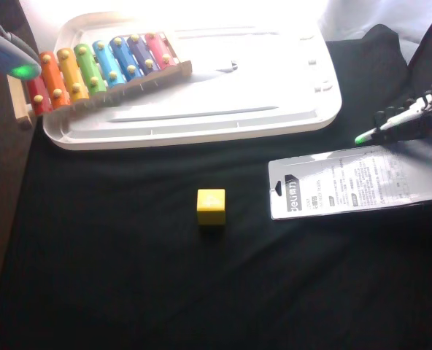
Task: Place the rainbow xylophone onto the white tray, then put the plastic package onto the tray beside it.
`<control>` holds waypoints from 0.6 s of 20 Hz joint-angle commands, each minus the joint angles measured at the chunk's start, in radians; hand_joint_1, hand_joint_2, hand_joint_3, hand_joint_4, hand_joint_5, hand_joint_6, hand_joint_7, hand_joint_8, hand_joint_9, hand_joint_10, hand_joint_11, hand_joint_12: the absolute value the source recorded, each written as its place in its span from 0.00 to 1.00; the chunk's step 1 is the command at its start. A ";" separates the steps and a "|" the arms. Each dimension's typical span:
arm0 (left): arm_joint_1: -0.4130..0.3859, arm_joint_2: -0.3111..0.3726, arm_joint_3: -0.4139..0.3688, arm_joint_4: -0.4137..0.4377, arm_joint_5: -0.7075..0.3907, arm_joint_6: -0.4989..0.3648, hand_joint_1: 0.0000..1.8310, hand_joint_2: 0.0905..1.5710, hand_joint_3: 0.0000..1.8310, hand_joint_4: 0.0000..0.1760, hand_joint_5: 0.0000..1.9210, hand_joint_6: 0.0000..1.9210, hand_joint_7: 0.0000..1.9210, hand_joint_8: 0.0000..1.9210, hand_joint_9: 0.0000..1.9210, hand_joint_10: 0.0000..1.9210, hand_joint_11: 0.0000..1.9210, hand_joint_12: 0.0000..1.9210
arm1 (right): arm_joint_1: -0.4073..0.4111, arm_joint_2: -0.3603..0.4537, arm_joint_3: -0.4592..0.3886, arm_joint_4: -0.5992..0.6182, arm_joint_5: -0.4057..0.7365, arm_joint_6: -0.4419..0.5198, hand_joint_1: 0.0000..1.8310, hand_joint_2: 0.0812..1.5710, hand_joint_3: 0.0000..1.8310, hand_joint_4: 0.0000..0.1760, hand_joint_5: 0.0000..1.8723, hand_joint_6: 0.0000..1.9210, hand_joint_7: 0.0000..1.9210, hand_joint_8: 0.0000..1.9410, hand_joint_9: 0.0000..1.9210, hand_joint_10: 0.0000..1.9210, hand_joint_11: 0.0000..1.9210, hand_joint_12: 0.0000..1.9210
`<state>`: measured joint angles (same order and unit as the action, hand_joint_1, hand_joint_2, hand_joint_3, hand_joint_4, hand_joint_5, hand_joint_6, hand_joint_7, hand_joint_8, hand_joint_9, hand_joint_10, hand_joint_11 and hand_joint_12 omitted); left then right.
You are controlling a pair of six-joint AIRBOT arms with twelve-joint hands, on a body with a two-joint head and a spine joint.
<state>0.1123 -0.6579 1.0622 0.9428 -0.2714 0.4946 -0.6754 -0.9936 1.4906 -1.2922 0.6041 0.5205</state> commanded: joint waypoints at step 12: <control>-0.004 0.002 -0.001 -0.022 -0.065 -0.004 0.45 0.40 0.00 1.00 0.00 0.00 0.00 0.00 0.02 0.00 0.02 0.01 | 0.010 -0.014 0.013 0.034 0.027 0.005 0.63 0.60 0.00 0.00 0.28 0.01 0.31 0.01 0.38 0.03 0.26 0.53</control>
<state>0.1173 -0.6579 1.0622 0.9424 -0.2714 0.4934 -0.6754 -1.0016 1.5002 -1.2747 0.6083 0.5236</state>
